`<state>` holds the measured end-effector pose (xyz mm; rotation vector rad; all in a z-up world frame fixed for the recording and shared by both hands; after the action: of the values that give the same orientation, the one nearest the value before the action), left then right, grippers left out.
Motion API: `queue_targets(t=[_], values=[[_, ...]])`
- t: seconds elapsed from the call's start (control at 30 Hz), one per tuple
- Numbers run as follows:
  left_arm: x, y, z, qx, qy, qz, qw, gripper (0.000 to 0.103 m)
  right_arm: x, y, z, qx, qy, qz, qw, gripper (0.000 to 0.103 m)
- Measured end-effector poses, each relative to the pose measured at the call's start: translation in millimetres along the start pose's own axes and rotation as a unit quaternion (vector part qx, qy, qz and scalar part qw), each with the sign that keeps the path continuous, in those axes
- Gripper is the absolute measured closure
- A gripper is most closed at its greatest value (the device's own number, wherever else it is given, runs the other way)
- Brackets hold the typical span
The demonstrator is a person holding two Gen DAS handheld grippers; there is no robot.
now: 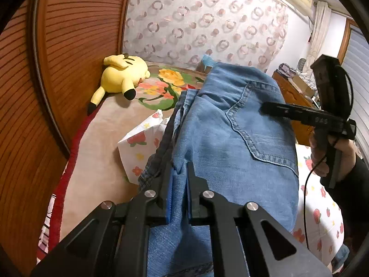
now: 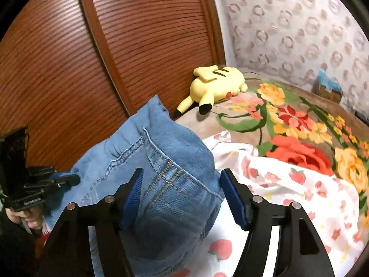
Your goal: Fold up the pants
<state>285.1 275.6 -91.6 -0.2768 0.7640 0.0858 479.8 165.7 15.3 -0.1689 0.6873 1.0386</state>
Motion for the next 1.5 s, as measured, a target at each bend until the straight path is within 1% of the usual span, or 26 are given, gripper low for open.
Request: queue_targets(t=[0.07, 0.13, 0.17, 0.2, 0.23, 0.27, 0.33, 0.37, 0.4, 0.5, 0.53, 0.57, 0.63, 0.67, 0.73, 0.77, 0.83, 0.9, 1.03, 1.07, 1.13, 1.23, 1.4, 1.5], values=[[-3, -1, 0, 0.001, -0.003, 0.003, 1.0000, 0.089, -7, 4, 1, 0.000, -0.014, -0.013, 1.000, 0.034], [-8, -1, 1, 0.001, -0.008, 0.008, 0.9999, 0.082, -21, 6, 0, -0.009, -0.032, -0.034, 0.999, 0.034], [-11, -1, 2, 0.001, -0.011, 0.012, 0.9999, 0.075, -27, 8, -1, -0.013, -0.041, -0.047, 0.998, 0.034], [-13, -2, 3, 0.003, -0.015, 0.015, 0.9998, 0.068, -26, 19, 1, -0.018, -0.052, -0.061, 0.997, 0.034], [-17, -4, 3, 0.007, -0.020, 0.016, 0.9996, 0.065, -35, 25, 1, -0.022, -0.068, -0.073, 0.995, 0.034], [-22, -8, 4, 0.013, -0.029, 0.018, 0.9994, 0.059, -42, 31, 0, -0.027, -0.083, -0.073, 0.994, 0.034], [-29, -13, 5, 0.025, -0.040, 0.023, 0.9986, 0.057, -47, 48, -4, -0.035, -0.092, -0.043, 0.994, 0.035], [-31, -17, 5, 0.030, -0.044, 0.022, 0.9983, 0.057, -47, 57, -6, -0.043, -0.091, -0.027, 0.995, 0.040], [-34, -22, 4, 0.035, -0.048, 0.020, 0.9980, 0.057, -47, 64, -10, -0.050, -0.089, -0.018, 0.995, 0.042], [-35, -32, 0, 0.049, -0.049, 0.018, 0.9974, 0.057, -32, 75, -24, -0.055, -0.068, 0.001, 0.996, 0.045], [-32, -35, -4, 0.050, -0.046, 0.014, 0.9976, 0.056, -25, 75, -29, -0.056, -0.060, -0.003, 0.997, 0.045], [-28, -36, -8, 0.051, -0.040, 0.011, 0.9978, 0.054, -17, 73, -35, -0.057, -0.050, -0.012, 0.997, 0.045], [-20, -38, -17, 0.051, -0.027, 0.014, 0.9982, 0.052, -2, 63, -44, -0.058, -0.033, -0.035, 0.997, 0.045], [-14, -38, -21, 0.051, -0.019, 0.017, 0.9984, 0.052, 5, 56, -48, -0.052, -0.026, -0.039, 0.998, 0.045], [-4, -38, -29, 0.050, -0.009, 0.020, 0.9985, 0.046, 18, 47, -56, -0.040, -0.011, -0.043, 0.998, 0.045], [-2, -38, -31, 0.050, -0.008, 0.022, 0.9985, 0.041, 20, 45, -58, -0.038, -0.010, -0.043, 0.998, 0.045], [-2, -40, -33, 0.051, -0.009, 0.025, 0.9984, 0.039, 18, 48, -53, -0.035, -0.020, -0.041, 0.998, 0.045], [-4, -43, -33, 0.052, -0.013, 0.026, 0.9982, 0.026, 10, 50, -52, -0.029, -0.025, -0.044, 0.998, 0.045], [-12, -54, -32, 0.061, -0.020, 0.027, 0.9976, 0.026, -7, 55, -56, -0.020, -0.042, -0.044, 0.998, 0.045], [-16, -57, -32, 0.063, -0.023, 0.026, 0.9974, 0.023, -15, 58, -59, -0.018, -0.045, -0.045, 0.998, 0.045], [-21, -64, -33, 0.067, -0.029, 0.026, 0.9970, 0.022, -26, 61, -67, -0.015, -0.052, -0.049, 0.997, 0.045], [-30, -75, -34, 0.077, -0.037, 0.029, 0.9959, 0.022, -43, 65, -81, -0.010, -0.062, -0.056, 0.996, 0.045], [-49, -99, -34, 0.089, -0.057, 0.020, 0.9942, 0.022, -83, 75, -105, -0.009, -0.081, -0.077, 0.994, 0.045], [-61, -119, -37, 0.099, -0.069, 0.014, 0.9925, 0.022, -108, 82, -120, -0.003, -0.094, -0.091, 0.991, 0.041]])
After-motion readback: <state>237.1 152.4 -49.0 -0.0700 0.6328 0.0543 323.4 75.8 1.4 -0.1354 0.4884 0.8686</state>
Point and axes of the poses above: each gripper's, at about its wrist camera, not at the fingertips, and x roughly the way its jaws point, y to its left, z to its top, the point moved 9 cm from there along x, roughly the way its jaws point, and after that the axes turned 2 degrees about z, right-handed, at the moved point
